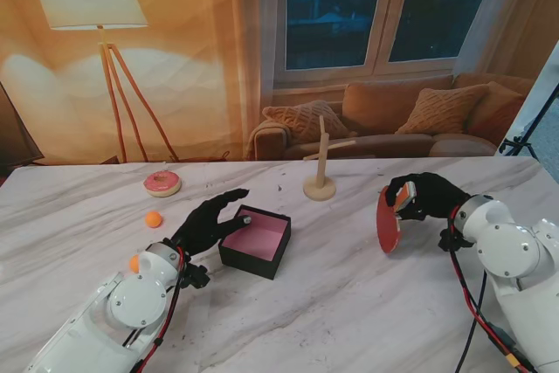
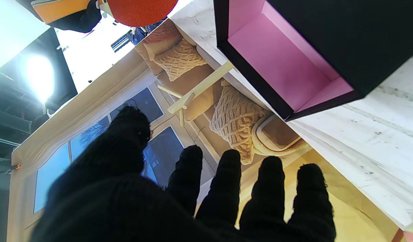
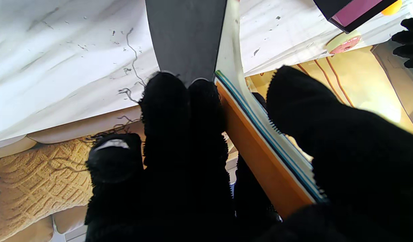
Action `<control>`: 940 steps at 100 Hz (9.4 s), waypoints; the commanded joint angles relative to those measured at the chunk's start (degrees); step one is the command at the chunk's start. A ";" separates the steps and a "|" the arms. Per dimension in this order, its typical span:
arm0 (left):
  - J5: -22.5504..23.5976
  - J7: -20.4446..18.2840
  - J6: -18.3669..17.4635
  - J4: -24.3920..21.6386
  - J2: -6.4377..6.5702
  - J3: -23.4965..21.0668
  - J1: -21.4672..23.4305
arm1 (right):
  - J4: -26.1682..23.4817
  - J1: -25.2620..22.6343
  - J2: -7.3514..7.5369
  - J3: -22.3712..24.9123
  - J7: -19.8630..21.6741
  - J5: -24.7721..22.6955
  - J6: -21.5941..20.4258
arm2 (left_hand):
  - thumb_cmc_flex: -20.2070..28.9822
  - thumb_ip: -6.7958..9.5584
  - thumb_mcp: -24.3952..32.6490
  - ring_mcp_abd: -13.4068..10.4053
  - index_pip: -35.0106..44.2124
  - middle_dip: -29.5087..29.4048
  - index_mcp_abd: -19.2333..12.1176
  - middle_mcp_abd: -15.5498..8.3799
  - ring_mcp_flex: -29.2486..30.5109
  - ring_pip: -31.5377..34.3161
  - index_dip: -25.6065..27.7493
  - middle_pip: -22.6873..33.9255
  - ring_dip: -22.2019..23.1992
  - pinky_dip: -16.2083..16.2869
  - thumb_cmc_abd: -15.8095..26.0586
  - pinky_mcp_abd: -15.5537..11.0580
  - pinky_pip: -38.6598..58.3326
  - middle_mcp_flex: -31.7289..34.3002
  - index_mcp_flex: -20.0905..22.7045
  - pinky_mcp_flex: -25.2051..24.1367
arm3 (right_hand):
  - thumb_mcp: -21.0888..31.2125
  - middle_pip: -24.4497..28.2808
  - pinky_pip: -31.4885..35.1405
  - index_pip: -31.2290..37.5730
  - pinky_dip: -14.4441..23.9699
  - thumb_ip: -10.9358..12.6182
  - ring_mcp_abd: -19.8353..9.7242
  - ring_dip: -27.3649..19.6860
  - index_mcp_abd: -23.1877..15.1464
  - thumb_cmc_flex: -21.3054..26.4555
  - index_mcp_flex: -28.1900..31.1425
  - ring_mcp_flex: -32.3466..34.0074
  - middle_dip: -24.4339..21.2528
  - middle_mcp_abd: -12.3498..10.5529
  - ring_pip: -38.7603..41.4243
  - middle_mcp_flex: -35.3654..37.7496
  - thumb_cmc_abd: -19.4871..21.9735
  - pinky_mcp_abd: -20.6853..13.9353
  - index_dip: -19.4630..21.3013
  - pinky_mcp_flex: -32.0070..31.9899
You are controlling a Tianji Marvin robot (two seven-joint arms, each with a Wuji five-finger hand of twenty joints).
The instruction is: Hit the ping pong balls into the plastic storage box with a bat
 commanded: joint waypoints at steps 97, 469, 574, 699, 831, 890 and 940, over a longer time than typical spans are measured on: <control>-0.71 -0.93 0.71 0.34 -0.34 0.41 -0.25 | 6.96 1.21 -1.64 -5.79 -9.36 -4.81 4.21 | 1.22 0.22 -1.96 0.90 0.17 0.85 0.49 0.57 0.59 1.11 -0.45 -0.28 0.98 1.15 1.39 -0.32 -0.48 1.76 2.01 0.00 | 0.22 -4.31 -5.88 -10.80 1.19 6.81 0.28 0.78 -7.60 -8.75 -4.82 -9.39 -0.26 -0.09 -1.24 -16.23 3.33 0.82 -0.06 -9.84; 26.13 -11.96 14.90 12.58 4.62 -9.58 -6.77 | -7.86 -10.03 -8.81 -12.97 -26.35 28.88 10.96 | 1.53 -0.67 20.76 6.85 10.68 6.60 -4.83 -6.43 -1.09 9.60 3.21 5.64 8.18 -6.08 -10.40 5.83 40.42 -5.90 3.79 -2.35 | -5.09 -3.22 -3.10 11.71 -11.90 1.39 4.23 -6.41 2.14 15.10 11.64 4.99 -9.46 3.84 -3.39 5.96 17.46 3.48 -9.83 4.29; 23.40 -7.71 17.53 30.74 3.46 5.66 -21.91 | -8.16 -10.45 -8.85 -12.82 -25.76 31.16 9.98 | 10.28 -1.98 33.90 11.71 26.94 20.70 -0.98 1.06 17.52 35.36 7.02 23.04 21.20 -6.73 -16.47 2.05 61.18 -3.67 2.98 21.20 | -5.55 -2.86 -2.55 11.88 -11.47 1.44 3.91 -6.12 1.40 14.91 11.73 4.54 -8.79 3.41 -2.51 5.79 17.88 2.97 -9.32 3.67; 25.47 -6.33 18.59 29.46 3.49 5.98 -21.16 | -5.02 -7.87 -10.44 -14.71 -27.49 39.50 12.46 | 22.16 -8.23 37.83 11.27 53.68 41.34 -1.70 3.43 35.36 42.47 10.47 23.76 28.39 -10.53 -26.08 0.08 73.66 28.06 22.12 36.99 | -8.95 -3.20 -4.77 11.90 -10.74 2.83 2.75 -5.49 -0.65 16.39 11.97 1.27 -6.92 1.06 -3.53 3.10 22.68 1.73 -4.30 0.41; 18.51 -16.71 18.30 3.07 3.16 6.36 -23.96 | -4.16 -7.07 -11.37 -16.00 -30.39 40.45 13.42 | 22.09 -8.19 37.84 11.51 53.52 41.52 -1.15 4.04 35.13 42.93 11.27 23.82 29.27 -10.22 -25.94 -0.48 74.95 27.82 21.58 36.46 | -9.16 -3.78 -5.10 12.04 -9.90 2.79 2.18 -5.01 -2.16 16.42 15.04 0.52 -6.70 0.01 -3.90 2.95 22.34 1.30 -2.55 -0.54; 7.03 -17.30 17.74 1.10 1.13 15.62 -31.04 | -1.82 -5.65 -11.98 -16.61 -32.20 39.65 15.21 | 22.11 -8.05 37.21 11.44 52.81 42.01 -1.17 3.88 34.68 42.97 11.72 23.22 29.18 -10.30 -25.41 -0.93 74.81 27.62 21.13 36.14 | -7.96 -4.13 -5.07 11.26 -9.38 2.24 1.33 -4.56 -3.36 16.87 19.23 -0.86 -5.06 -1.99 -3.59 2.00 20.64 0.64 -0.39 -1.59; 2.49 -17.84 19.90 -3.38 0.69 16.78 -30.84 | -0.57 -5.02 -11.75 -16.29 -31.02 38.93 17.00 | 21.92 -8.04 36.41 11.35 51.98 42.10 -0.88 4.33 34.30 43.21 11.96 22.61 29.21 -10.17 -24.81 -1.04 75.03 27.22 20.51 35.98 | -6.85 -6.64 -5.98 10.25 -9.27 2.21 0.67 -4.71 -4.83 16.64 21.42 -1.44 -4.97 -5.86 -4.60 4.12 19.46 0.47 1.38 -2.26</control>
